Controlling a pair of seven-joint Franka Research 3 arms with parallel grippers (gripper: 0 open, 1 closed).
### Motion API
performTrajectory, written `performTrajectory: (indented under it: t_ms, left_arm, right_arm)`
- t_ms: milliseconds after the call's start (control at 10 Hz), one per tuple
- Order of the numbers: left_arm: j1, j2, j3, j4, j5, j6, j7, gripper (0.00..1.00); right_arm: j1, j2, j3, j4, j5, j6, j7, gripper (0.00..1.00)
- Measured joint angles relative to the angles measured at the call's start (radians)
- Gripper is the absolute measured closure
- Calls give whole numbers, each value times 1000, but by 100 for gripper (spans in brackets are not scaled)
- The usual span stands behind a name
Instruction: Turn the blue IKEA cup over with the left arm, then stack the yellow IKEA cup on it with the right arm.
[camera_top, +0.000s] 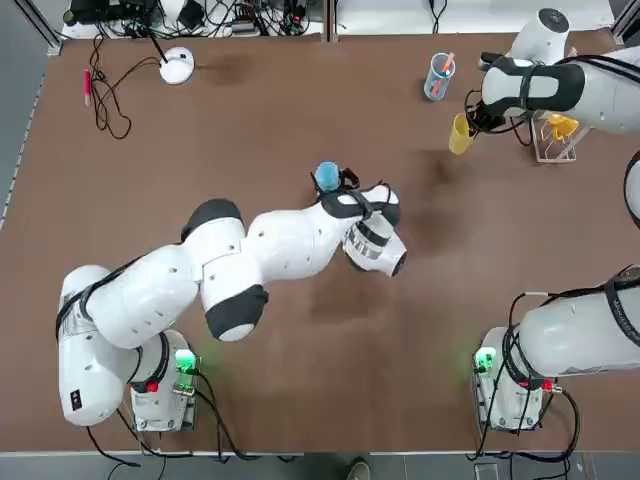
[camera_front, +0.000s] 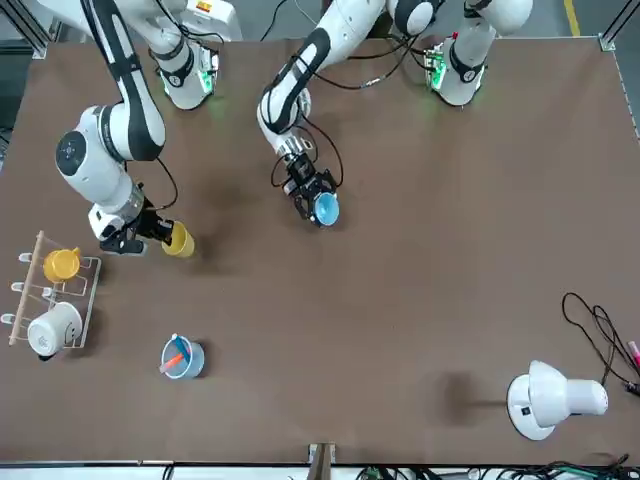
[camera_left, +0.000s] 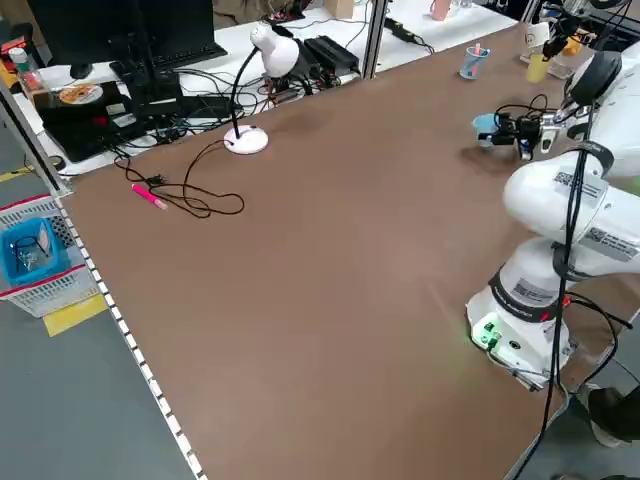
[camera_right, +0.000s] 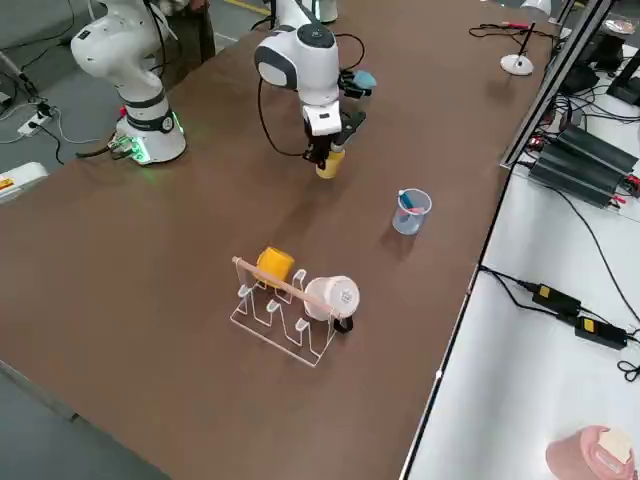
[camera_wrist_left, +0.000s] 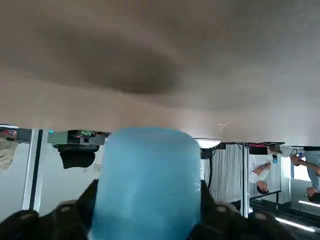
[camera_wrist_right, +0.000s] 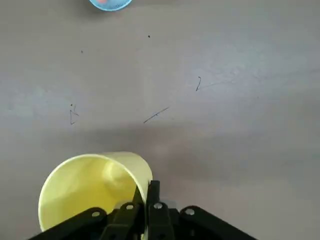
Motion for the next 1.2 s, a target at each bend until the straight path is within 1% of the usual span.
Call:
performTrajectory:
  t_ms: [100,500,600,700,800,1000,1200]
  left_arm:
    - [0,0,6,3,0,-2,0,11]
    - [0,0,8,12,0,-2,0,10]
    - [0,-1,9,19,0,-2,-2,3]
    - [0,-8,10,28,-6,-4,-15,1]
    - [0,-21,10,33,-9,-8,-26,1]
    - [0,-54,10,26,-16,-29,-26,1]
    - [0,-88,5,-20,-21,-52,-26,1]
  right_arm:
    - [0,0,0,0,0,0,0,96]
    - [2,0,0,0,0,-1,0,96]
    - [2,0,0,0,0,-1,-1,96]
    - [2,0,0,1,0,-1,0,96]
    - [3,1,0,5,0,-1,0,96]
    - [21,9,0,30,0,-1,12,96]
    - [86,45,0,101,0,-16,113,96]
